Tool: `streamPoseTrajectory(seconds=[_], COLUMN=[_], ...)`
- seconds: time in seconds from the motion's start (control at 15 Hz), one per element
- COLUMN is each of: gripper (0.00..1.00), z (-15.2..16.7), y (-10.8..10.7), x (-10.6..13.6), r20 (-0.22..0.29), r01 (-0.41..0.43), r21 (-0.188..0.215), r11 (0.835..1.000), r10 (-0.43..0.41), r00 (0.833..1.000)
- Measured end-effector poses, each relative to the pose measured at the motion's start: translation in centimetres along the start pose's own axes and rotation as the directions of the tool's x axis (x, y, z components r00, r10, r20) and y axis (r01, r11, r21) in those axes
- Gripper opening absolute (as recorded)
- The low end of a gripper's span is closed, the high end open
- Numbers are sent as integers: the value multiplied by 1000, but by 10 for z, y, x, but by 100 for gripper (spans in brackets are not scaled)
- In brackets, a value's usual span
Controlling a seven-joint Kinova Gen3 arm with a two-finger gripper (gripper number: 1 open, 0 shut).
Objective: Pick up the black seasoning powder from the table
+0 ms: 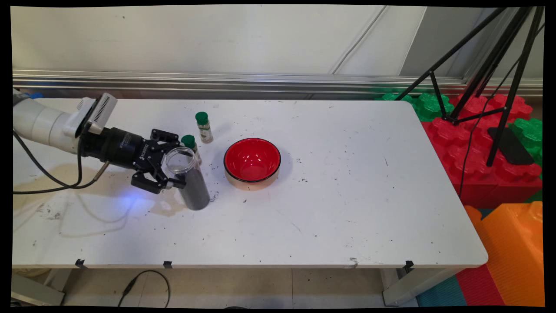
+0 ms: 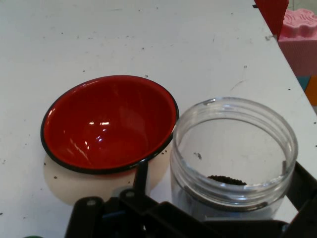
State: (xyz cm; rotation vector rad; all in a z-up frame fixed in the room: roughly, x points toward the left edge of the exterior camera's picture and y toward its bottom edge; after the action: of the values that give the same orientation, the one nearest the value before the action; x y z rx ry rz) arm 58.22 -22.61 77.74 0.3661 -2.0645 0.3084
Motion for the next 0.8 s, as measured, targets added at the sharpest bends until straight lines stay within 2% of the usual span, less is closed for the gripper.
streamPoseTrajectory(seconds=[0.8], gripper=[100], z=[9], y=[0], x=[-10], r20=[-12], r01=[13], r21=[4], r11=[1000], r10=[-13], r00=[1000])
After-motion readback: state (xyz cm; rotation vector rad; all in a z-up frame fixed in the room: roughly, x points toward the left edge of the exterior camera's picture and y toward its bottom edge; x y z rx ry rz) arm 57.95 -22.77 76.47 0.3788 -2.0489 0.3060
